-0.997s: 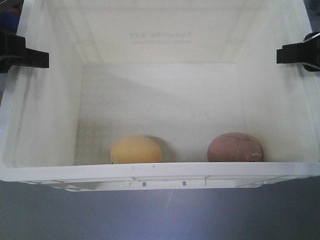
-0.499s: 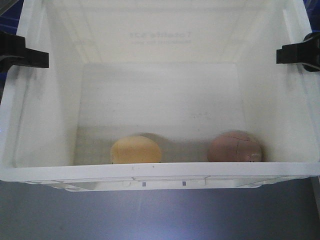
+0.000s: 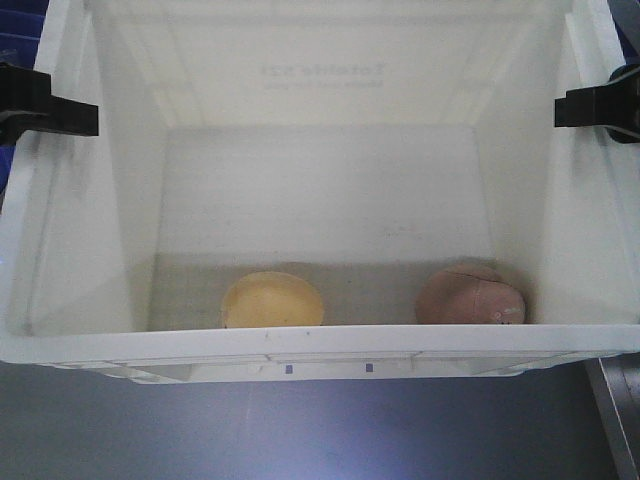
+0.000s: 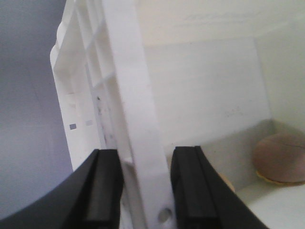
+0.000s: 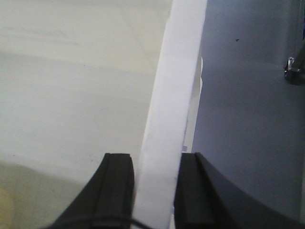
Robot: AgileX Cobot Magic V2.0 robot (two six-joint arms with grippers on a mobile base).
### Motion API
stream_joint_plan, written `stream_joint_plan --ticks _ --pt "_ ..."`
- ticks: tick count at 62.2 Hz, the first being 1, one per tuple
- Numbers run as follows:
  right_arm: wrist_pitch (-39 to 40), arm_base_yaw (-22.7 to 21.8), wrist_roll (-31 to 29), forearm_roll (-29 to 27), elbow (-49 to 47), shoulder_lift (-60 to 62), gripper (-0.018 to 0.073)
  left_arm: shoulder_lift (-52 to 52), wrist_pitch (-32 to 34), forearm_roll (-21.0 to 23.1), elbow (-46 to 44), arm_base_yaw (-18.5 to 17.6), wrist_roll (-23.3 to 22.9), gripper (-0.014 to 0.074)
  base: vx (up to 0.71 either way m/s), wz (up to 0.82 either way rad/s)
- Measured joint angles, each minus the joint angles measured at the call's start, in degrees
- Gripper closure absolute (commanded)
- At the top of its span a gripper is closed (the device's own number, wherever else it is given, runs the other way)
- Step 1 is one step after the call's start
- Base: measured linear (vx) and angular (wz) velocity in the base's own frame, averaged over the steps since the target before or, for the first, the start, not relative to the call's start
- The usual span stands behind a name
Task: Place moving items into box and shelve
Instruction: 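Hold the white tote by its rims with both grippers while driving to the blue-bin shelf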
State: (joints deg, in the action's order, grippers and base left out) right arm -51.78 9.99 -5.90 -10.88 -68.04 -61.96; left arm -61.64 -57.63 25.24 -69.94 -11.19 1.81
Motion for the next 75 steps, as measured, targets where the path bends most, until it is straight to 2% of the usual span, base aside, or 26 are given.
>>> stream_joint_plan --ticks 75 --pt "0.0 0.0 0.0 0.0 0.0 0.0 0.0565 0.0 0.0 -0.2 0.0 0.0 0.0 0.0603 0.41 -0.04"
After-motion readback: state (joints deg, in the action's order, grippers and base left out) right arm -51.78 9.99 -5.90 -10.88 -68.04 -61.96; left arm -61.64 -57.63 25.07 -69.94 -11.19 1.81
